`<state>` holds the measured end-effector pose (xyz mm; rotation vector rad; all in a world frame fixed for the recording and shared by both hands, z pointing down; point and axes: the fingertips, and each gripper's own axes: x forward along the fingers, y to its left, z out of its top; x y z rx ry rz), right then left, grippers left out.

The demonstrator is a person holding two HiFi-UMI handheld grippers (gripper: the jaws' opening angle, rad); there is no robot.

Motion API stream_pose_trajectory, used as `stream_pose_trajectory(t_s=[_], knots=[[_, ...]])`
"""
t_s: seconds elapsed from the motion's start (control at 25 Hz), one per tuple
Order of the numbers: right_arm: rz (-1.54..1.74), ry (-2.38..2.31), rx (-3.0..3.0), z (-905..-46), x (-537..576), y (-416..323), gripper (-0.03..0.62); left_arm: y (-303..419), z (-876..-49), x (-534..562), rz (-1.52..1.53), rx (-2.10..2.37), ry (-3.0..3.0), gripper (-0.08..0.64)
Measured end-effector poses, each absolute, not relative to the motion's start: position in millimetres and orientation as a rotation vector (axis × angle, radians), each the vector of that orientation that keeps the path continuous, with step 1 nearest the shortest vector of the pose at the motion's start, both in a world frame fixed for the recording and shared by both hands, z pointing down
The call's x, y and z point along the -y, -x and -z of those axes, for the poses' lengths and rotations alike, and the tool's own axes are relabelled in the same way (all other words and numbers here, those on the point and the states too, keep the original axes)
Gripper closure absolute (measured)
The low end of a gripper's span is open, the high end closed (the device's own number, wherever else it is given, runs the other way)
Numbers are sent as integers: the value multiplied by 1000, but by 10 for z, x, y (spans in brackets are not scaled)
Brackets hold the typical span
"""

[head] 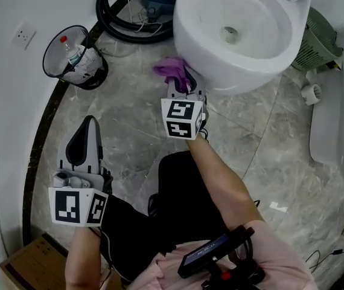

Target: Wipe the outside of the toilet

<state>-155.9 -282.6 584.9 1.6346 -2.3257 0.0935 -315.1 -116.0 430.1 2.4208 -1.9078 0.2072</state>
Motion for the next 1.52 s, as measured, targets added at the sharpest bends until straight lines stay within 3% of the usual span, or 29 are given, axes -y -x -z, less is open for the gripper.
stream_pose_trajectory(t_s=[1.52], knots=[[-151,-1693,2386,-5548,2193,472,499,2035,-4260,1457,-185,1679,-2614,551]])
